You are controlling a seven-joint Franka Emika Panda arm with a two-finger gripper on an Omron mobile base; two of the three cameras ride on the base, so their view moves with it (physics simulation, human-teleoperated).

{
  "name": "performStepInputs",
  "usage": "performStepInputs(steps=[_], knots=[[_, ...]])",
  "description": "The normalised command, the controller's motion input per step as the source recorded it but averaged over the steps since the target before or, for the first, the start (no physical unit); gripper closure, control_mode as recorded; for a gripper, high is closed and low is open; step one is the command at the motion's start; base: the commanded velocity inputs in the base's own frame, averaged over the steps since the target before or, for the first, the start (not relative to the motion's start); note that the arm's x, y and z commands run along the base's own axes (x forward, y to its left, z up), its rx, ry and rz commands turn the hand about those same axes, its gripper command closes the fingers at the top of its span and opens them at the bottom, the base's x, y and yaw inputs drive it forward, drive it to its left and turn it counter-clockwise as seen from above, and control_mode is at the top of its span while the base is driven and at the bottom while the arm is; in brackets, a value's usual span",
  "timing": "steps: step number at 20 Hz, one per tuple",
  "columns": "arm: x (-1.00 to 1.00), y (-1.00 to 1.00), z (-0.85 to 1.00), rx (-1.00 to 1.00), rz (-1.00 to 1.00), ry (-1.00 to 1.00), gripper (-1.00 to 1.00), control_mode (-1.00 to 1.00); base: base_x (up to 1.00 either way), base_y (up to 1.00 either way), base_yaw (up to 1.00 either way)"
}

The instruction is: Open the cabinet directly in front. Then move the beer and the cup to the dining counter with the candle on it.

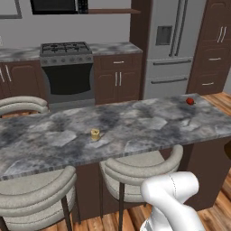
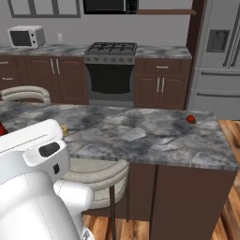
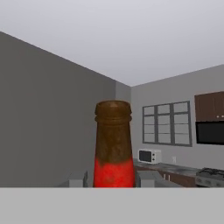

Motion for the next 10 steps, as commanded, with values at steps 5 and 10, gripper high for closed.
performStepInputs(steps=[5, 10], knots=[[0.0, 0.0, 0.0, 0.0, 0.0, 0.0, 1.0, 1.0, 0.0, 0.0, 0.0], [0.04, 0.0, 0.0, 0.0, 0.0, 0.0, 1.0, -1.0, 0.0, 0.0, 0.0]])
